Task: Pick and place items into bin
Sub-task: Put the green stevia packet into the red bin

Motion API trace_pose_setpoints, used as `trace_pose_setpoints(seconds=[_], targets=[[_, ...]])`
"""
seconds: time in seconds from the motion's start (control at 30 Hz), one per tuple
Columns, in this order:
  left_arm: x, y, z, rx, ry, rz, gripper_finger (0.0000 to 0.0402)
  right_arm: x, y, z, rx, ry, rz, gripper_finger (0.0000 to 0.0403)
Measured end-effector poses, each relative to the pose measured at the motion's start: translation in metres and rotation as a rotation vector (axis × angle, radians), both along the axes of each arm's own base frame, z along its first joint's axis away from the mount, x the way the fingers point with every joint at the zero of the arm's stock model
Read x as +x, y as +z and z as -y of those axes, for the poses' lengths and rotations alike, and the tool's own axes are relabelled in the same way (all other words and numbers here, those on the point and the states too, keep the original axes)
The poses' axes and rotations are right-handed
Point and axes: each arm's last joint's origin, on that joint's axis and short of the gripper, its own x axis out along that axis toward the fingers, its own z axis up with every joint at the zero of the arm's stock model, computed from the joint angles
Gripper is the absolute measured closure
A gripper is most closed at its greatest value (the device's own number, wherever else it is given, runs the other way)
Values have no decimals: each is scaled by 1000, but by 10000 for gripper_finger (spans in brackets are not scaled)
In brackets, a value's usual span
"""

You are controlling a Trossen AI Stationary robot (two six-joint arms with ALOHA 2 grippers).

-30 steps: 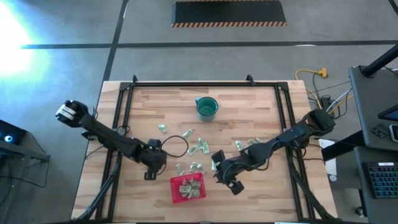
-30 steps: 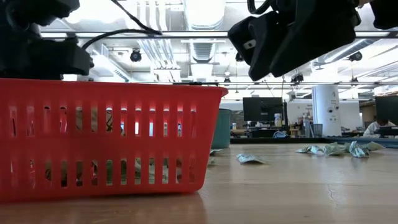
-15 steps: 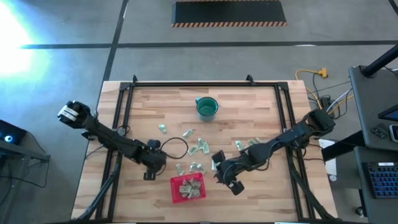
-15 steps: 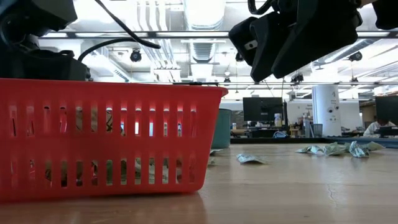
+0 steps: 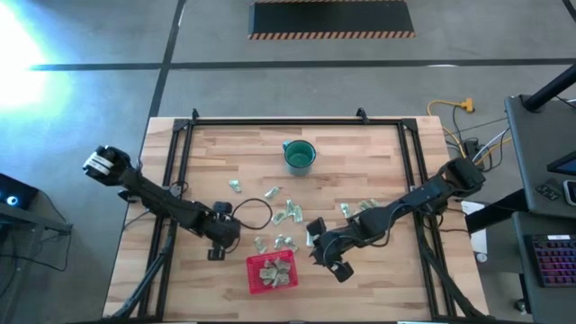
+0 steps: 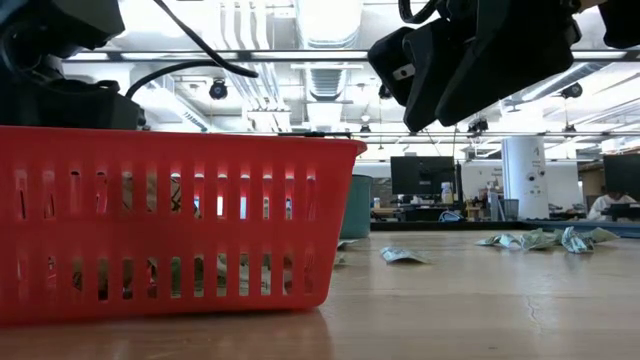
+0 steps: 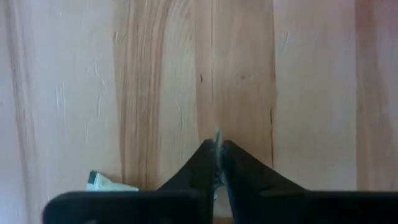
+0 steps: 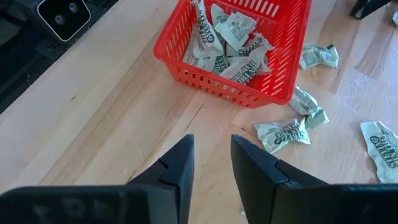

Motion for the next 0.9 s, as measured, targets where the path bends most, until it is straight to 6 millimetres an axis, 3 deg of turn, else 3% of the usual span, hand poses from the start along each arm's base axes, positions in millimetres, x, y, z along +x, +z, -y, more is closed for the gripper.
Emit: trace_pose_setpoints(seconds=[0.43,0.9], targets=[[5,19,1,47,-40,105,399,0,-1,0,-2,-1,-4,321],[28,78,7,138,-124,446,400,-11,-10,7,-49,-122,-160,335]])
